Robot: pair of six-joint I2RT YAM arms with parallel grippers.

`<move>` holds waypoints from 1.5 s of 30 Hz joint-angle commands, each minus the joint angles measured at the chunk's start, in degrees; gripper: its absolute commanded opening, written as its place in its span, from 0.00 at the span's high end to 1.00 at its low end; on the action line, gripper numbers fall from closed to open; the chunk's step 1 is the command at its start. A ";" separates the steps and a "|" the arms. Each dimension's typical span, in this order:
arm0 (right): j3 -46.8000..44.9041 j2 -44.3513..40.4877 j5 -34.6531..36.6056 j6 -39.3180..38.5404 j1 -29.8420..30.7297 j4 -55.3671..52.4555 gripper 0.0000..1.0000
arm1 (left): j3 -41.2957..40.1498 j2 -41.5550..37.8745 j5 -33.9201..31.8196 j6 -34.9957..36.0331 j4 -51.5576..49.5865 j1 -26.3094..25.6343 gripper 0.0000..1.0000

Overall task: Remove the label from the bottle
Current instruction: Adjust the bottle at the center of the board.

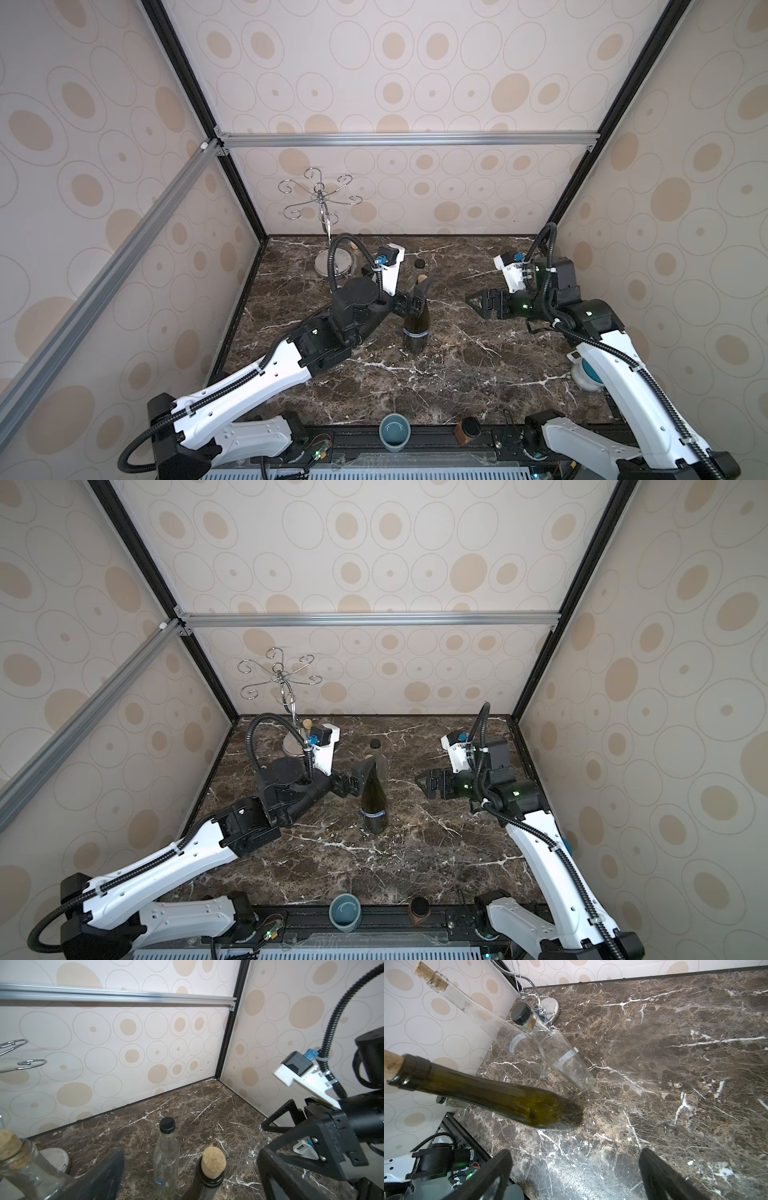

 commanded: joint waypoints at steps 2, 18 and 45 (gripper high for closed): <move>0.70 -0.19 -0.18 -0.52 -0.18 -0.47 0.02 | -1.30 -1.21 17.40 5.98 -2.23 4.65 0.00; 0.31 -1.54 -0.59 0.62 -0.18 -1.55 0.02 | -1.55 3.51 29.43 10.86 -5.07 10.59 0.01; -0.14 -0.06 0.52 -0.55 -0.22 -1.37 0.02 | -1.22 8.53 32.18 11.81 -1.74 12.25 0.33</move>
